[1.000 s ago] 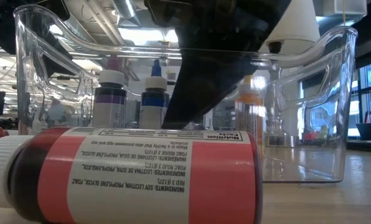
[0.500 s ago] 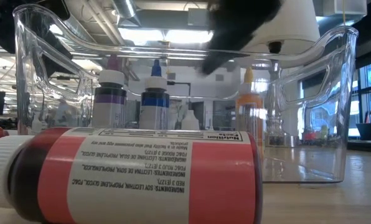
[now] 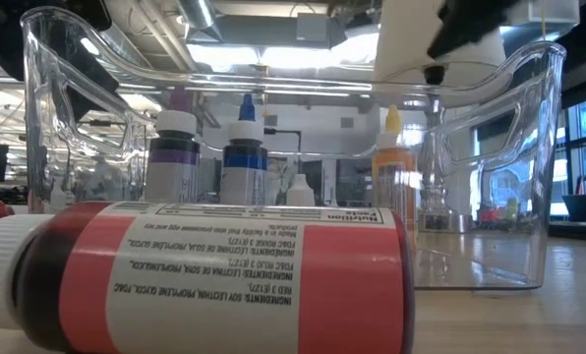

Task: Pick & Place food coloring
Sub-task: Put the big orange food coloring bottle into the container

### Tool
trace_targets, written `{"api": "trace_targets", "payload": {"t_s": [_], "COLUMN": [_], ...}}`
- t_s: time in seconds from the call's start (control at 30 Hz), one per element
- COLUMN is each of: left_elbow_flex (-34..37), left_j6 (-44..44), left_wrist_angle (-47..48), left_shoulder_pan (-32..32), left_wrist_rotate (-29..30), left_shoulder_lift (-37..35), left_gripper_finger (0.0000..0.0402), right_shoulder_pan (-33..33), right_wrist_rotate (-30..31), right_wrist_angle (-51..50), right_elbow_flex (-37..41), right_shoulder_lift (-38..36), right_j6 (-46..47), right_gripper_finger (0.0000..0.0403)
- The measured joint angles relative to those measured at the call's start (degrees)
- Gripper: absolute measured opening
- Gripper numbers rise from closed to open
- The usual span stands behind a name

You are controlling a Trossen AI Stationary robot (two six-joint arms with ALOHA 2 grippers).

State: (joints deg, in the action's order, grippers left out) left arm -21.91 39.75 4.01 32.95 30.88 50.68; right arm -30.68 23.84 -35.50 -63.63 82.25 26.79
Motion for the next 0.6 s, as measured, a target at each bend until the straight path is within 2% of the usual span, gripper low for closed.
{"api": "trace_targets", "payload": {"t_s": [0.13,0.3,0.47,0.6], "left_elbow_flex": [0.0,0.0,0.0,0.0], "left_j6": [-0.7,-2.0,-2.0,-2.0], "left_wrist_angle": [0.0,0.0,0.0,-0.4], "left_shoulder_pan": [0.0,0.0,0.0,-0.2], "left_wrist_rotate": [1.6,2.6,2.5,2.6], "left_shoulder_lift": [0.0,0.0,0.0,0.0], "left_gripper_finger": [0.0144,0.0144,0.0144,0.0143], "right_shoulder_pan": [0.0,0.0,0.2,1.4], "right_wrist_rotate": [0.7,8.0,15.1,15.6], "right_wrist_angle": [5.8,9.4,12.4,13.2], "right_elbow_flex": [10.1,18.7,25.1,27.9], "right_shoulder_lift": [-8.3,-16.3,-20.7,-21.6], "right_j6": [-0.1,-1.9,-3.4,-4.0], "right_gripper_finger": [0.0145,0.0145,0.0145,0.0145]}}
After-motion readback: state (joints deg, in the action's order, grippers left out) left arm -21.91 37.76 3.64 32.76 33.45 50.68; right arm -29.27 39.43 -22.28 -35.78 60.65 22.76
